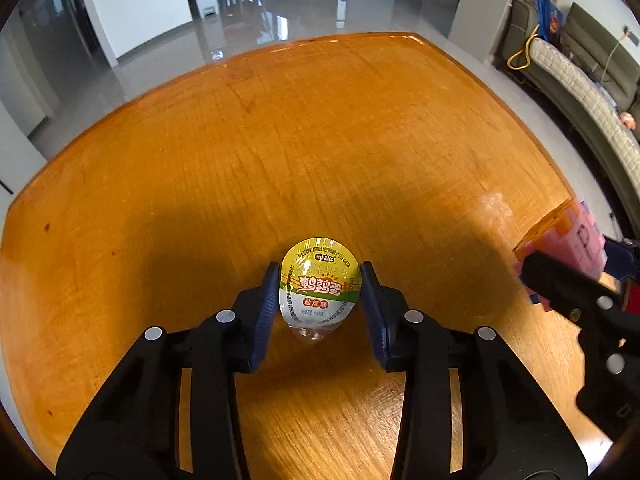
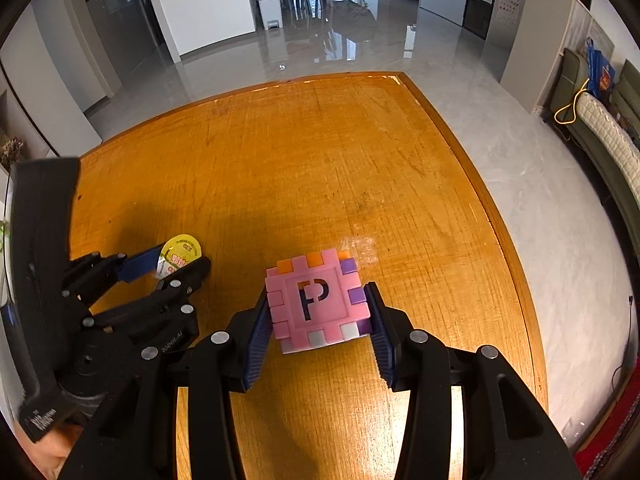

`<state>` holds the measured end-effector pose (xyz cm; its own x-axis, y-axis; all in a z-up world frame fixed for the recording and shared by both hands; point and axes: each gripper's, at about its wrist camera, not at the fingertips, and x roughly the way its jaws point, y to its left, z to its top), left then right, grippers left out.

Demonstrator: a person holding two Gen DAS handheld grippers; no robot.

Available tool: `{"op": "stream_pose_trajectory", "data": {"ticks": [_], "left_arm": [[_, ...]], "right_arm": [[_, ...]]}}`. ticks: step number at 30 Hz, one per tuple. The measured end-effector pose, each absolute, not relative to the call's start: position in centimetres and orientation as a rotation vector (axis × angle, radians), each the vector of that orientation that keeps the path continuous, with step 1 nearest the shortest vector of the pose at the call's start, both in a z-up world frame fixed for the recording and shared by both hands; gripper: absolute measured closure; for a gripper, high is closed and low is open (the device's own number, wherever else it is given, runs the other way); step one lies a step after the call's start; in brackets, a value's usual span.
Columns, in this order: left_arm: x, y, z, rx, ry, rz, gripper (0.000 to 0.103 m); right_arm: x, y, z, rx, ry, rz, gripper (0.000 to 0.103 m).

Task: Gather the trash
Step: 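Carry the foam cube and yellow-lidded cup over the black trash bag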

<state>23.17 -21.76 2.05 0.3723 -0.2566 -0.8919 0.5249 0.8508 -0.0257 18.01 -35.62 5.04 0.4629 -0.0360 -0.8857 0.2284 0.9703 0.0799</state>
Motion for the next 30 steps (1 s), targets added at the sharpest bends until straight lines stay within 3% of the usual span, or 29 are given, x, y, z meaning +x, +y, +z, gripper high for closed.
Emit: {"op": "stream_pose_trajectory", "data": {"ticks": [2, 16, 30], "left_arm": [[22.6, -21.1, 2.5, 0.258, 1.063, -0.533, 0.071], [14.9, -13.5, 4.4, 0.216, 1.067, -0.481, 0.071], [2.2, 0.0, 5.7, 0.164, 1.017, -0.315, 0.071]], "right_arm": [[17.8, -35.2, 5.2, 0.201, 1.077, -0.144, 0.057], [11.5, -27.6, 6.7, 0.206, 1.068, 0.068, 0.057], [2.2, -14.7, 7.2, 0.138, 1.08, 0.344, 0.057]]}}
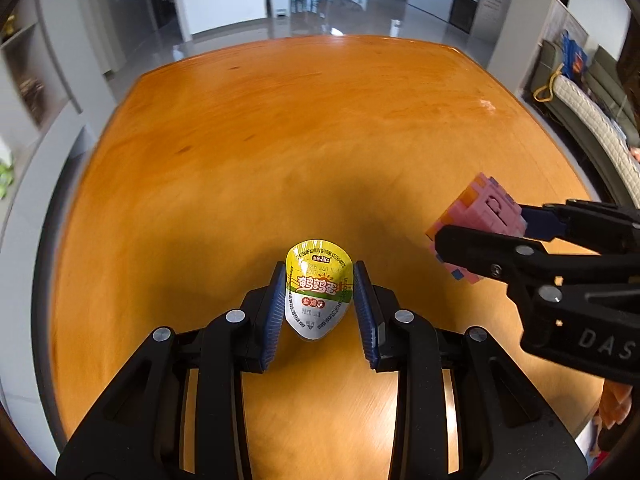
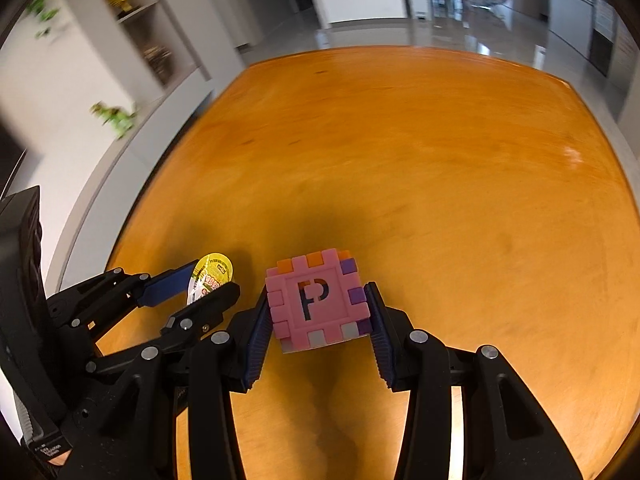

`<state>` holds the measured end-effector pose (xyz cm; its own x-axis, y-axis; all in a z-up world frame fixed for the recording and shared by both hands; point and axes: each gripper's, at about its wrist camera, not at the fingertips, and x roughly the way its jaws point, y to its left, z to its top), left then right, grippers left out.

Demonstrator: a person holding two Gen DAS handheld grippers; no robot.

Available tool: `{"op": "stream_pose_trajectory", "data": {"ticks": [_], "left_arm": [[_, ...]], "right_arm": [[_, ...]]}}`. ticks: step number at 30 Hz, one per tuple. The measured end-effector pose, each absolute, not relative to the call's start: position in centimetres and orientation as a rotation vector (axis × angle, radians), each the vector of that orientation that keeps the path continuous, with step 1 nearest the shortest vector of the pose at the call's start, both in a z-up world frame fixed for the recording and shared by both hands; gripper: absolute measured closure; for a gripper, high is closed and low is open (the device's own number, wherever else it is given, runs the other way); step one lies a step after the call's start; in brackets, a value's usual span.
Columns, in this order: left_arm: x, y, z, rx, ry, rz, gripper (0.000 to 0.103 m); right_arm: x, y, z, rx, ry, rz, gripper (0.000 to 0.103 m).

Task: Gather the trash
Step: 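Carry the foam cube and yellow-lidded cup over the black trash bag, then open both tools to drop the cube and cup into the bag, then move both open tools back over the empty table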

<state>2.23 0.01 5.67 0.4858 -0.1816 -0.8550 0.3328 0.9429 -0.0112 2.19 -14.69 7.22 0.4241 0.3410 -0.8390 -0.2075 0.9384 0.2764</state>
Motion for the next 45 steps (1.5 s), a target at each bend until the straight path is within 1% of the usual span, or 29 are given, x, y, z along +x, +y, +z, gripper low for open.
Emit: {"op": "stream_pose_trajectory", "data": {"ticks": [4, 10, 21, 29, 33, 35, 36, 37, 38, 41, 45], "left_arm": [[-1.7, 4.0, 6.0, 0.139, 0.995, -0.257, 0.071], [-8.5, 12.1, 6.6, 0.061, 0.958, -0.13, 0.071], [-21.5, 26.5, 5.7, -0.14, 0.928, 0.188, 0.071], [-32.7, 35.3, 3.2, -0.281, 0.927, 0.472, 0.071], [-36.5, 38.9, 1.5, -0.356, 0.954, 0.583, 0.071], [-38.0, 40.4, 0.8, -0.391, 0.966, 0.64, 0.065], [-38.0, 40.8, 0.5, -0.412, 0.974, 0.667, 0.056], [-38.6, 41.7, 0.1, -0.433, 0.993, 0.726, 0.021], [-39.5, 42.3, 0.0, -0.434, 0.994, 0.777, 0.006], [-41.3, 43.4, 0.3, -0.463, 0.957, 0.808, 0.006], [-41.2, 42.9, 0.9, -0.489, 0.937, 0.784, 0.006]], "right_arm": [[-0.7, -10.2, 7.4, 0.091, 1.081, 0.43, 0.057], [-5.5, -2.1, 7.7, 0.007, 1.088, 0.59, 0.057], [-15.0, 13.2, 7.6, -0.153, 1.104, 0.896, 0.057], [-21.7, 22.5, 6.4, -0.285, 1.126, 1.086, 0.057], [-24.4, 26.6, 5.5, -0.329, 1.138, 1.14, 0.056], [-25.5, 28.5, 5.1, -0.365, 1.139, 1.136, 0.04], [-26.2, 29.3, 4.9, -0.377, 1.131, 1.124, 0.033], [-26.5, 29.8, 5.0, -0.376, 1.119, 1.127, 0.033], [-26.6, 30.0, 5.0, -0.383, 1.117, 1.133, 0.033], [-26.7, 29.5, 5.2, -0.395, 1.104, 1.148, 0.033], [-25.7, 28.2, 5.2, -0.381, 1.099, 1.16, 0.033]]}}
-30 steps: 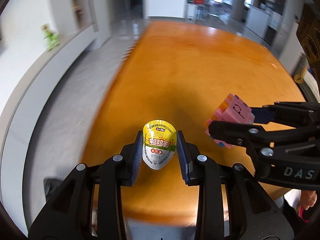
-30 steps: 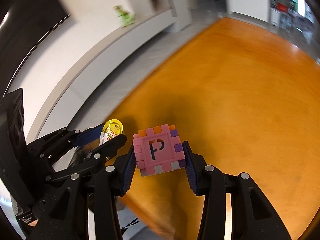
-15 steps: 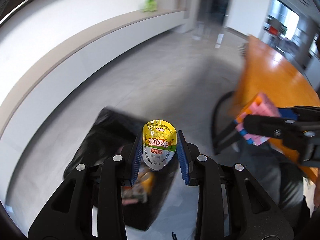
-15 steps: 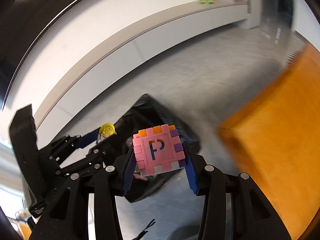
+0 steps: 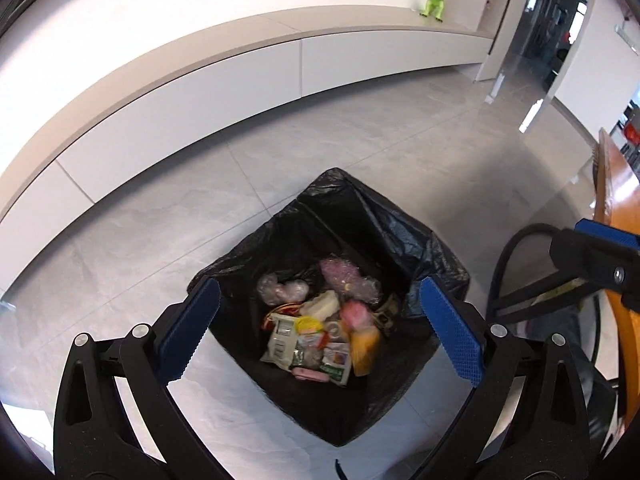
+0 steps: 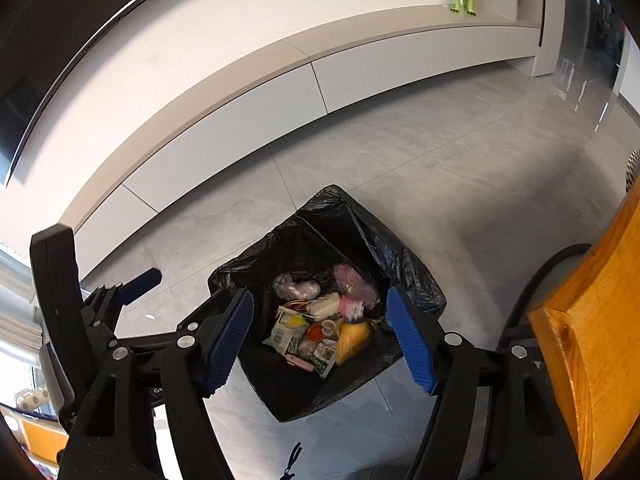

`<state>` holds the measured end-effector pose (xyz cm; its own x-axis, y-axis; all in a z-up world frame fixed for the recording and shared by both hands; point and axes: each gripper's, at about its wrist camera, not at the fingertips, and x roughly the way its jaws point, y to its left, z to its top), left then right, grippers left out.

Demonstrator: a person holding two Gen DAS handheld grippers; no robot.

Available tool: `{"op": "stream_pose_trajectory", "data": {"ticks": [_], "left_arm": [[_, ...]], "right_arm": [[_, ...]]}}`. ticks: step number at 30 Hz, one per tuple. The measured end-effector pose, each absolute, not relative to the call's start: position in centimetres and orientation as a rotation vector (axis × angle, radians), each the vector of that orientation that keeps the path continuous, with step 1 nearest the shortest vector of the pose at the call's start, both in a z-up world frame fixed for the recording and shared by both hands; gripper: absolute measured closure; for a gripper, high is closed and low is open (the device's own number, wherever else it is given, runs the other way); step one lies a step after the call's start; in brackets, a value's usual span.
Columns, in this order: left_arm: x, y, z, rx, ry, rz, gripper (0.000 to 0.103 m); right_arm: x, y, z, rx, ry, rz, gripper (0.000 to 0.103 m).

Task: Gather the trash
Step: 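Move both open tools back over the empty table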

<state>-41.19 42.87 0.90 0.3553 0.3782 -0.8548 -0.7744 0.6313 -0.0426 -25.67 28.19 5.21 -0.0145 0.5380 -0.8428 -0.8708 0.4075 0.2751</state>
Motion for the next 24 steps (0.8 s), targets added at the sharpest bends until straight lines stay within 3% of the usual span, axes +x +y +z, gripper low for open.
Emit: {"op": "stream_pose_trajectory", "data": {"ticks": [13, 24], "left_arm": [[-31.0, 35.6, 4.9, -0.339, 0.917, 0.559, 0.006], [-19.6, 24.5, 7.9, -0.196, 0.914, 0.267, 0.006]], "right_arm": [[-18.8, 19.4, 8.2, -0.231, 1.077, 1.066, 0.033], [-10.8, 6.1, 11.1, -0.088, 0.987, 0.858, 0.028]]}}
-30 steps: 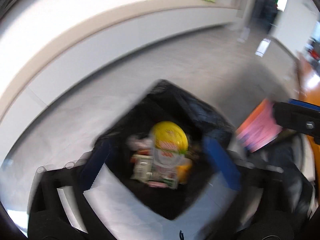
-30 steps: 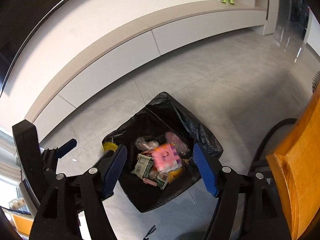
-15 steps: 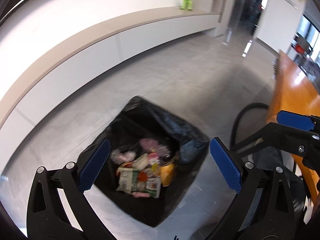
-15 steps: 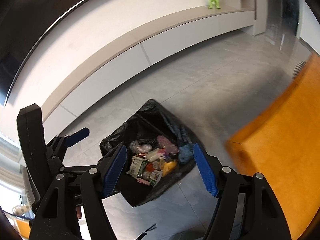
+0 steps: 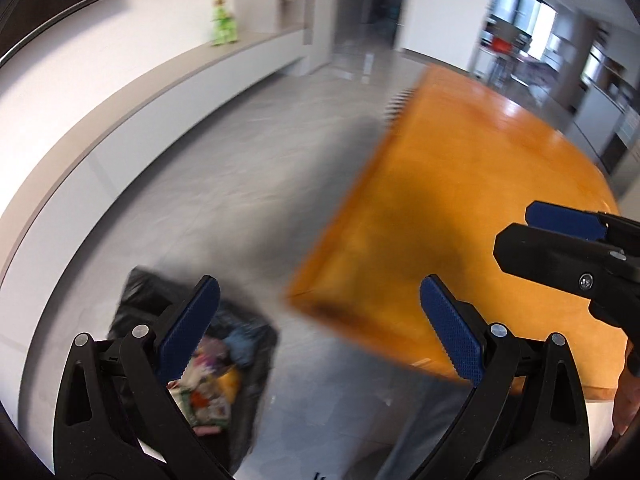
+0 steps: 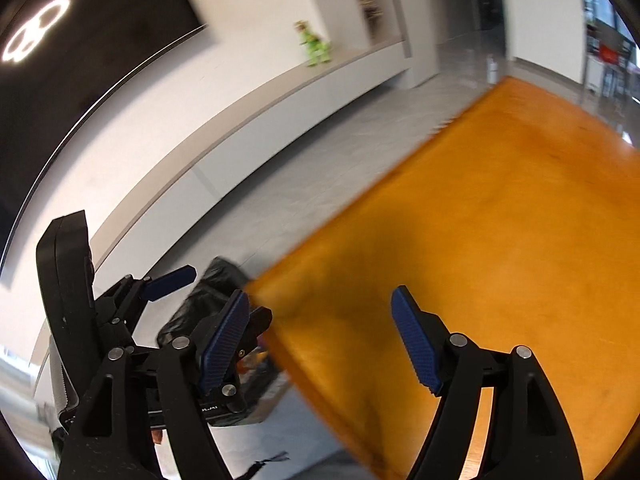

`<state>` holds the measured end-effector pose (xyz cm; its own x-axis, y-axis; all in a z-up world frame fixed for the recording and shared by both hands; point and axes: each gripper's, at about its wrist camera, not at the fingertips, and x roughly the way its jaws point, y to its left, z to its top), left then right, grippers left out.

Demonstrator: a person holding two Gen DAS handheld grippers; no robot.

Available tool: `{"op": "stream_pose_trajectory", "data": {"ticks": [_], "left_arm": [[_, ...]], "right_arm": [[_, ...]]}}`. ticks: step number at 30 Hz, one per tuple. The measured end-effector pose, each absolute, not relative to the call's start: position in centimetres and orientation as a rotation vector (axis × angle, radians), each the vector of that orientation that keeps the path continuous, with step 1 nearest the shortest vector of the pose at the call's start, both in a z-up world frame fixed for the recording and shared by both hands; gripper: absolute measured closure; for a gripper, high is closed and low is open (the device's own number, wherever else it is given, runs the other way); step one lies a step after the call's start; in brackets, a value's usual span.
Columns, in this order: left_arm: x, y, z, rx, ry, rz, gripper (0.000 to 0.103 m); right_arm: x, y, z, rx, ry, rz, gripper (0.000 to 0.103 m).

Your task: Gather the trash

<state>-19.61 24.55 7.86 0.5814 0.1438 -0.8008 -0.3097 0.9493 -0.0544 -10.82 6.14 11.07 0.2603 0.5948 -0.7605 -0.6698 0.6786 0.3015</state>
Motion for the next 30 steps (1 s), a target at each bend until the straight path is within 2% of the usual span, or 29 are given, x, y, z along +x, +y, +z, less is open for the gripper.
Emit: {"op": "stream_pose_trajectory", "data": {"ticks": [17, 22, 30], "left_arm": [[-7.1, 7.2, 5.7, 0.029, 0.982, -0.105, 0.006], [-4.7, 4.5, 5.0, 0.066, 0.977, -0.149, 0.006], [-2.5, 2.5, 2.5, 0.088, 0.992, -0.075, 0.006]], "right_arm": [[-4.0, -11.2, 6.3, 0.074, 1.009, 0.45, 0.026], [-3.0, -16.0, 4.6, 0.117, 0.984, 0.286, 0.016], [-2.7, -18.5, 1.3, 0.085, 0.984, 0.119, 0.015]]}}
